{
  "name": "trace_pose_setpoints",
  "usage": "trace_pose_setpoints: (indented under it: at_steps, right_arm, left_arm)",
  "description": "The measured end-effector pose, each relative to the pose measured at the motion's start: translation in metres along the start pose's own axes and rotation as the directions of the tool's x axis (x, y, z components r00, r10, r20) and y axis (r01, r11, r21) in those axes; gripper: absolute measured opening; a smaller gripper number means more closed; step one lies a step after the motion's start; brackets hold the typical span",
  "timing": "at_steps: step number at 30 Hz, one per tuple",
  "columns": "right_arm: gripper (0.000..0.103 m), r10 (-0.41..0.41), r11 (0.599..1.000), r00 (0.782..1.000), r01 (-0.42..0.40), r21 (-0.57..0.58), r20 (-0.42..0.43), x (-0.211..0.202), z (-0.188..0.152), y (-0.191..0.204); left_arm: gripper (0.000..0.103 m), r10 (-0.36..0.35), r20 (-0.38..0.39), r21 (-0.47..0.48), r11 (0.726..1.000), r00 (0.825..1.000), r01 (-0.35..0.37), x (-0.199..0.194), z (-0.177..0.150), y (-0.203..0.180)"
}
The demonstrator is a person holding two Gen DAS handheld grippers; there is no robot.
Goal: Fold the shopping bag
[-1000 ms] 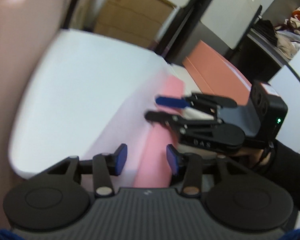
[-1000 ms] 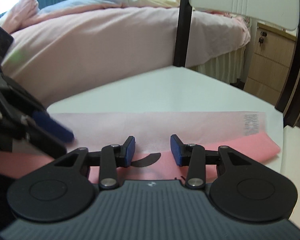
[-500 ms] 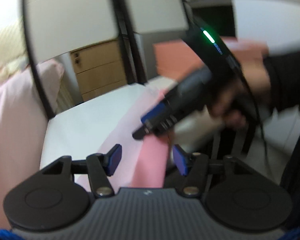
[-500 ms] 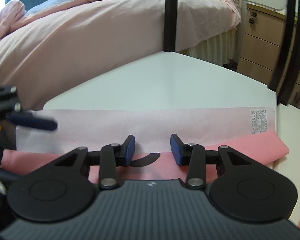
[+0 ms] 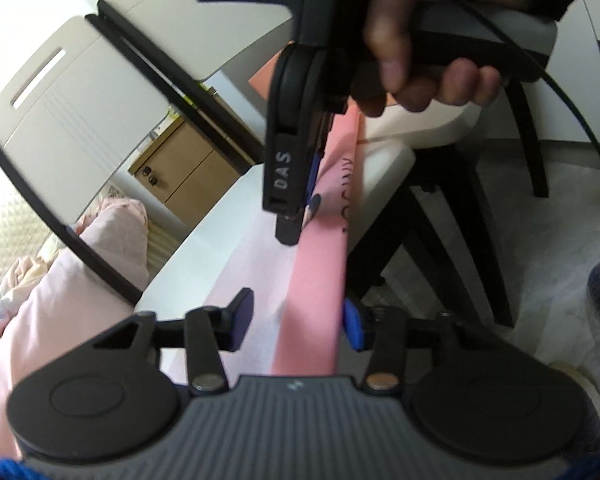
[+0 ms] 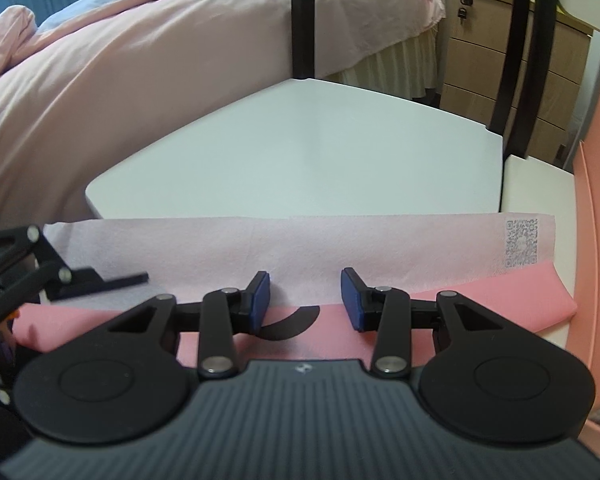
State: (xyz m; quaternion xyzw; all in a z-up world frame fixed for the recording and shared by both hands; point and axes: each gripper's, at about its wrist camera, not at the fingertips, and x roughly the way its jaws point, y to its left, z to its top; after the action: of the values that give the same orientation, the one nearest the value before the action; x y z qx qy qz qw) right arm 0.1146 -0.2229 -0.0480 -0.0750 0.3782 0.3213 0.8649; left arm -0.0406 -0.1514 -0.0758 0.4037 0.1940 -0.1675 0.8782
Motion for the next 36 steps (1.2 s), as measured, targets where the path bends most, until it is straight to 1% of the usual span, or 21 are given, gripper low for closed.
trace_pose_setpoints:
  at_steps: [3, 4, 7, 9, 11, 13, 15, 16, 18, 19, 20, 21, 22, 24, 27, 28, 30, 31, 34, 36]
  right_arm:
    - [0.042, -0.001, 1.0, 1.0, 0.001, 0.003, -0.003, -0.002, -0.001, 0.0]
    - [0.042, -0.001, 1.0, 1.0, 0.001, 0.006, -0.005, -0.002, 0.0, 0.0]
    - [0.042, 0.003, 1.0, 1.0, -0.003, 0.024, -0.008, -0.002, 0.001, -0.002]
    - [0.042, 0.004, 1.0, 1.0, -0.004, 0.026, -0.011, -0.002, 0.002, -0.002]
    - [0.042, 0.002, 1.0, 1.0, -0.002, 0.022, -0.012, -0.002, 0.002, -0.002]
    - [0.042, 0.0, 1.0, 1.0, 0.0, 0.027, -0.007, -0.003, 0.001, -0.004]
    - [0.042, 0.0, 0.998, 1.0, -0.001, 0.055, 0.012, -0.007, 0.001, -0.01]
    - [0.042, 0.001, 0.997, 1.0, -0.003, 0.076, 0.027, -0.011, 0.001, -0.014]
    - [0.043, 0.006, 0.992, 0.995, -0.019, 0.128, 0.103, -0.027, 0.003, -0.023]
    - [0.043, 0.0, 0.99, 0.989, -0.021, 0.136, 0.15, -0.038, 0.005, -0.025]
    - [0.044, -0.005, 0.989, 0.981, -0.023, 0.145, 0.195, -0.049, 0.006, -0.027]
    - [0.044, -0.005, 0.989, 0.971, -0.031, 0.145, 0.237, -0.06, 0.006, -0.028]
    - [0.044, -0.001, 0.989, 0.965, -0.037, 0.142, 0.264, -0.068, 0.005, -0.03]
    - [0.044, 0.005, 0.99, 0.949, -0.05, 0.135, 0.316, -0.082, 0.004, -0.032]
    - [0.045, -0.003, 0.997, 0.942, -0.025, 0.079, 0.336, -0.09, -0.004, -0.03]
    - [0.045, 0.005, 0.998, 0.941, -0.028, 0.064, 0.339, -0.089, -0.007, -0.03]
    - [0.045, 0.014, 0.999, 0.94, -0.027, 0.035, 0.34, -0.085, -0.012, -0.029]
    - [0.045, 0.017, 0.999, 0.94, -0.025, 0.021, 0.341, -0.082, -0.014, -0.028]
    - [0.043, 0.032, 0.999, 0.943, -0.026, -0.022, 0.331, -0.064, -0.019, -0.024]
    - [0.043, 0.013, 0.999, 0.951, -0.001, -0.04, 0.31, -0.051, -0.017, -0.023]
  left_arm:
    - [0.035, -0.017, -0.007, -0.018, 1.0, 1.0, 0.017, 0.003, 0.003, -0.002]
    - [0.029, -0.024, -0.016, -0.025, 0.999, 1.0, 0.023, 0.004, 0.004, -0.002]
    - [0.026, -0.023, -0.055, -0.038, 0.999, 0.998, 0.021, 0.006, 0.011, -0.001]
    - [0.023, -0.025, -0.078, -0.019, 1.0, 0.997, 0.024, 0.006, 0.016, -0.002]
    - [0.016, -0.032, -0.102, 0.004, 0.999, 0.994, 0.033, 0.006, 0.023, -0.001]
    - [0.013, -0.087, -0.134, -0.029, 0.996, 0.987, 0.084, 0.006, 0.03, 0.009]
    - [0.011, -0.152, -0.164, -0.073, 0.987, 0.975, 0.142, 0.006, 0.038, 0.022]
    - [0.01, -0.188, -0.176, -0.099, 0.98, 0.966, 0.173, 0.007, 0.042, 0.029]
    - [0.009, -0.26, -0.207, -0.149, 0.961, 0.943, 0.232, 0.011, 0.048, 0.047]
    - [0.008, -0.298, -0.224, -0.181, 0.948, 0.928, 0.26, 0.016, 0.051, 0.057]
    - [0.008, -0.343, -0.24, -0.222, 0.93, 0.908, 0.292, 0.022, 0.054, 0.068]
    - [0.008, -0.403, -0.253, -0.28, 0.901, 0.879, 0.332, 0.03, 0.055, 0.08]
    - [0.007, -0.469, -0.26, -0.346, 0.861, 0.844, 0.372, 0.04, 0.055, 0.091]
    - [0.007, -0.589, -0.257, -0.472, 0.768, 0.766, 0.433, 0.061, 0.054, 0.113]
    - [0.007, -0.715, -0.227, -0.616, 0.632, 0.661, 0.472, 0.092, 0.044, 0.134]
    - [0.007, -0.744, -0.207, -0.648, 0.591, 0.635, 0.481, 0.099, 0.039, 0.139]
    - [0.006, -0.792, -0.164, -0.69, 0.518, 0.587, 0.506, 0.112, 0.03, 0.145]
    - [0.006, -0.811, -0.147, -0.697, 0.491, 0.566, 0.522, 0.115, 0.027, 0.148]
    - [0.006, -0.842, -0.105, -0.704, 0.439, 0.529, 0.559, 0.122, 0.019, 0.158]
    - [0.006, -0.86, -0.081, -0.716, 0.402, 0.504, 0.571, 0.126, 0.013, 0.165]
